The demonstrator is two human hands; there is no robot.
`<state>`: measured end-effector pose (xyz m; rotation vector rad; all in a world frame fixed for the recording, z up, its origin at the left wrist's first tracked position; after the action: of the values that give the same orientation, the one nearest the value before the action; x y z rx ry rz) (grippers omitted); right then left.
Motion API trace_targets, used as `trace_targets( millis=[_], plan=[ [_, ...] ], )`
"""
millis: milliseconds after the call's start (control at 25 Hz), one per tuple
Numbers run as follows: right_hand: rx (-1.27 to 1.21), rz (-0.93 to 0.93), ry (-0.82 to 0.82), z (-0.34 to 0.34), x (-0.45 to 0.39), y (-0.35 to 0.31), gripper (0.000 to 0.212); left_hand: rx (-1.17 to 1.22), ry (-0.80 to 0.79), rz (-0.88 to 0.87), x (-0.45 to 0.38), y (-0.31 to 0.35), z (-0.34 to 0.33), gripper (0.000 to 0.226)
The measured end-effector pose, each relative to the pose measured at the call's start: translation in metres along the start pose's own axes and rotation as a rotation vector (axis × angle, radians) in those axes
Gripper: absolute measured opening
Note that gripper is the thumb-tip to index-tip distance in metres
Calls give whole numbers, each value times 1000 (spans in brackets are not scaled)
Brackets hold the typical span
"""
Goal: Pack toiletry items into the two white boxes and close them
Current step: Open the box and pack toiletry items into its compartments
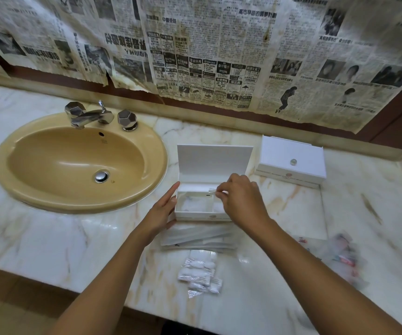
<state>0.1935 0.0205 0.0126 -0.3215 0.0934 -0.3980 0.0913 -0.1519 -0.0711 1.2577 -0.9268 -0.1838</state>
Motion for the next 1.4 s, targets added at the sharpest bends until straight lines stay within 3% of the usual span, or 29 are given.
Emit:
trace_targets(
  millis=[440, 840, 1040, 1280, 1400],
  plan=[
    [145, -144, -320, -47, -18, 27, 9, 8, 12, 8, 2, 2, -1, 38],
    [-53, -218, -492, -62, -21, 26, 25, 21, 13, 22, -1, -2, 0, 40],
    [-60, -241, -455, -57, -18, 25, 23, 11, 9, 16, 0, -2, 0, 39],
    [-107, -96, -117, -14, 0, -12, 21, 10, 10, 13, 0, -2, -1, 40],
    [-175, -36, -186, -13, 18, -35, 21, 1, 13, 9, -1, -2, 0, 40]
  ],
)
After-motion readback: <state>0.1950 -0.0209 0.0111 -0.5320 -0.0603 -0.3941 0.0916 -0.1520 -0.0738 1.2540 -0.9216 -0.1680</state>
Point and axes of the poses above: each hand's wrist, its own x-axis away from the middle knuckle, its own z-axis out of the back of the hand, y = z × x, the point moved 4 cm from there along -x, towards the middle knuckle, and after that the axes turned 1 degree about -y, right-handed, at the moved point
